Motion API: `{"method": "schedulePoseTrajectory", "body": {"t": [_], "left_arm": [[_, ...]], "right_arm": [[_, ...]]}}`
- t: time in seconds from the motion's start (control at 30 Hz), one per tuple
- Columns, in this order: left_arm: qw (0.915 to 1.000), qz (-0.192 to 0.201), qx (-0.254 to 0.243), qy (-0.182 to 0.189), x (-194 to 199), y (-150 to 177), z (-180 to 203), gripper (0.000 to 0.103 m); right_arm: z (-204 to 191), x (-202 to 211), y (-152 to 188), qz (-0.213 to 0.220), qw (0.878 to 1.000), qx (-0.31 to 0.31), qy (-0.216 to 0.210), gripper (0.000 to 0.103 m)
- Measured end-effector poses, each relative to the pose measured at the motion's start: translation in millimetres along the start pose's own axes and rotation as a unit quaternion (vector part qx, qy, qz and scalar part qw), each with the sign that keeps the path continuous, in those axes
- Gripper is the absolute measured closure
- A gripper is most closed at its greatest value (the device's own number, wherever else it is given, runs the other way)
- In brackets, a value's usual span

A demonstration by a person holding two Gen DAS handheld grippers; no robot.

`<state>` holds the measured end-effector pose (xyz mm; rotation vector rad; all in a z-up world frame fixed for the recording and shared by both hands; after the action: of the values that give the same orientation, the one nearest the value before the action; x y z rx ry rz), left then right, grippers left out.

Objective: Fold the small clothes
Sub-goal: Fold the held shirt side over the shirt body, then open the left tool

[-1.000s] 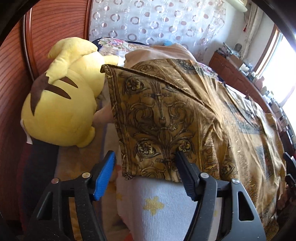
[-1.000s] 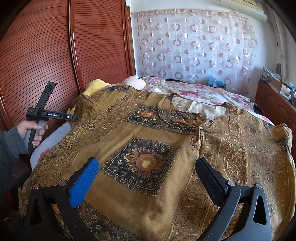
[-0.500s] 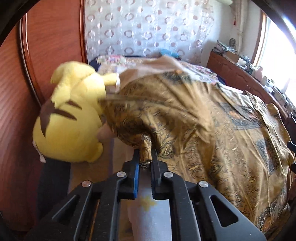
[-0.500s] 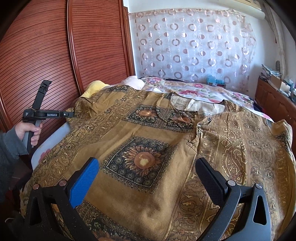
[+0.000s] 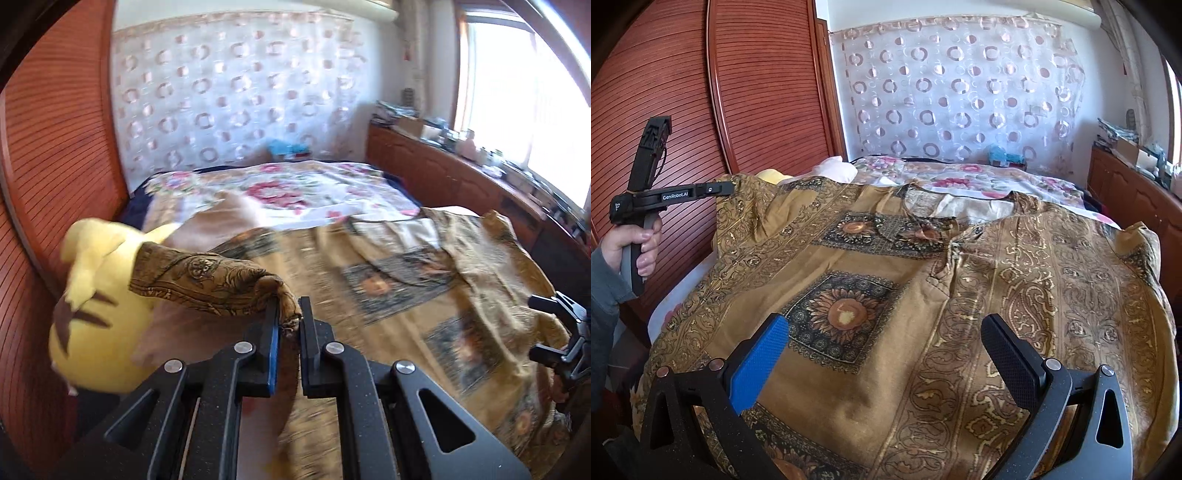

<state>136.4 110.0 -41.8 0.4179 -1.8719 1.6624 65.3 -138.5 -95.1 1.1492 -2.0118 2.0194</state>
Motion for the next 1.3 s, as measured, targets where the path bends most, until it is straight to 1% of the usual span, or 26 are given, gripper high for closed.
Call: {"method": "schedulePoseTrajectory", "body": {"t": [0.1, 0.17, 0.23, 0.3, 0.33, 0.4, 0.47, 0.5, 0.53, 0.63, 0.67, 0.77, 0.8, 0.9, 0.97, 1.07, 1.13, 1.17, 1.3], "left_arm": [[0.9996, -0.003, -0.012, 0.025, -4, -3, 23, 0.093], [0.9994, -0.009, -0.019, 0.029, -4, -2, 36, 0.093], [0.9992, -0.011, -0.025, 0.028, -1, 3, 43, 0.083], [0.9991, -0.006, -0.027, 0.031, 6, 6, 48, 0.077], [0.9992, -0.001, -0.025, 0.032, 11, 8, 48, 0.071], [0.9991, 0.011, -0.019, 0.037, 23, 11, 49, 0.064], [0.9988, 0.02, -0.017, 0.042, 33, 13, 49, 0.06], [0.9987, 0.025, -0.019, 0.039, 39, 15, 48, 0.052], [0.9989, 0.029, -0.02, 0.033, 42, 16, 49, 0.041], [0.999, 0.039, -0.019, 0.012, 52, 22, 44, 0.028], [0.9991, 0.041, -0.014, 0.005, 55, 24, 41, 0.026], [0.9988, 0.047, 0.001, -0.011, 63, 32, 30, 0.025], [0.9987, 0.048, 0.005, -0.017, 65, 34, 26, 0.023], [0.998, 0.046, 0.021, -0.037, 68, 43, 11, 0.023], [0.9976, 0.047, 0.031, -0.041, 69, 49, 5, 0.023], [0.9964, 0.048, 0.046, -0.052, 70, 56, -4, 0.023], [0.9956, 0.052, 0.055, -0.056, 71, 60, -8, 0.023], [0.9951, 0.054, 0.059, -0.058, 71, 61, -10, 0.023], [0.9931, 0.061, 0.068, -0.074, 74, 65, -16, 0.023]], "right_arm": [[2, 4, 1, 0.004, 1.0, -0.005, 0.003, 0.0], [2, 5, 2, 0.005, 1.0, -0.007, 0.004, 0.0], [0, 5, 3, 0.005, 1.0, -0.007, 0.006, 0.0], [-3, 3, 2, 0.004, 1.0, -0.005, 0.007, 0.0], [-5, 2, 1, 0.003, 1.0, -0.004, 0.007, 0.0], [-9, 1, -2, 0.004, 1.0, 0.002, 0.007, 0.0], [-12, 0, -5, 0.005, 1.0, 0.009, 0.004, 0.0], [-16, -1, -7, 0.005, 1.0, 0.013, 0.002, 0.0], [-19, -2, -8, 0.005, 1.0, 0.018, 0.0, 0.001], [-27, -7, -16, 0.006, 0.999, 0.034, -0.008, 0.002], [-25, -7, -20, 0.006, 0.999, 0.038, -0.012, 0.002], [-35, -16, -32, 0.006, 0.998, 0.055, -0.024, 0.005], [-39, -20, -37, 0.007, 0.998, 0.062, -0.028, 0.006], [-50, -35, -52, 0.008, 0.996, 0.078, -0.042, 0.008], [-57, -46, -62, 0.006, 0.995, 0.089, -0.051, 0.01], [-72, -62, -77, 0.002, 0.991, 0.114, -0.073, 0.015], [-82, -73, -85, -0.002, 0.988, 0.133, -0.081, 0.02], [-87, -78, -89, -0.003, 0.986, 0.142, -0.085, 0.021], [-108, -103, -95, -0.019, 0.979, 0.169, -0.11, 0.025]]}}
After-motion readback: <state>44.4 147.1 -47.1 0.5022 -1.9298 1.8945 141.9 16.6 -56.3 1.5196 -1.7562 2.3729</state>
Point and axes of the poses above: each gripper's, at about its wrist camera, not at the fingertips, and x roughly against the way its jaws point, z to its right, y to its underside, the point moved 2 cm from there along -x, roughly the way its jaws point, and after that the axes turned 6 degrees about -x, right-handed, at the moved point
